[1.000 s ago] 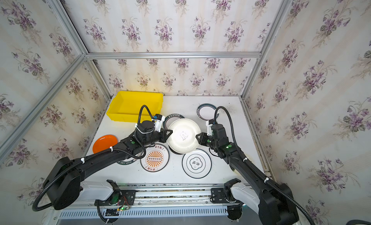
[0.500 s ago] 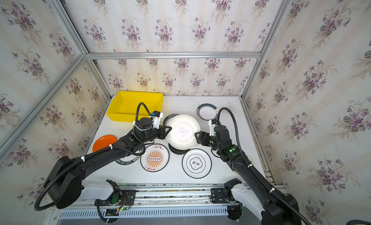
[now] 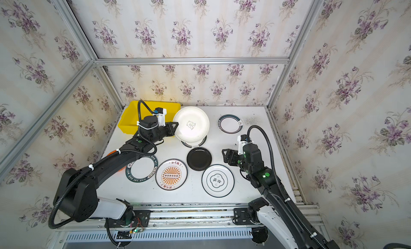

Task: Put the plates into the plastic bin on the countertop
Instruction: 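Carry the plate with the left gripper into the yellow bin while the right gripper withdraws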

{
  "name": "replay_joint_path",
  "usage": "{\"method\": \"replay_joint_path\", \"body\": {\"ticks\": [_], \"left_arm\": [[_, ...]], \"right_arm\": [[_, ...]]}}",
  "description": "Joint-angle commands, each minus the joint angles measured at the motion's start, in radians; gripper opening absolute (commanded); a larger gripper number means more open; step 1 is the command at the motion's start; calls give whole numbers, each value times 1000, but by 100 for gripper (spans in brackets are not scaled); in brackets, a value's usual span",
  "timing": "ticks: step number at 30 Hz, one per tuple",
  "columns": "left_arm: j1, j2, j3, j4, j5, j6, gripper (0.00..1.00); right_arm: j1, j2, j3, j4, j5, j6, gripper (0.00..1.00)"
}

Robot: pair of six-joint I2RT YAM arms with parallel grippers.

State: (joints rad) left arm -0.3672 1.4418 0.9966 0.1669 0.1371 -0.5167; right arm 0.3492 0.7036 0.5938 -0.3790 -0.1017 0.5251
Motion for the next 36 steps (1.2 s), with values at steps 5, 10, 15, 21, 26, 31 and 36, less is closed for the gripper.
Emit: {"method": "replay_joint_path", "body": {"ticks": [5, 10, 15, 21, 26, 31, 36], "left_arm": [[180, 10, 39, 15, -27, 10, 14], [281, 69, 101, -6, -54, 12, 14], [347, 139, 166, -42, -55, 22, 14], [367, 219, 236, -133, -125, 123, 15], [366, 281, 294, -203, -200, 199, 16], [367, 368, 379, -244, -196, 230, 16], [360, 443, 453, -296, -204, 255, 21]], "right_arm": [[-1, -46, 5, -143, 144, -48, 76], [-1, -37, 11, -209, 280, -41, 75], [0, -26, 17, -183, 310, -51, 75], [-1, 2, 30, -168, 321, -40, 75], [0, 40, 33, -162, 320, -24, 75], [0, 83, 24, -117, 303, -9, 74], [0, 122, 34, -110, 289, 10, 73]]}}
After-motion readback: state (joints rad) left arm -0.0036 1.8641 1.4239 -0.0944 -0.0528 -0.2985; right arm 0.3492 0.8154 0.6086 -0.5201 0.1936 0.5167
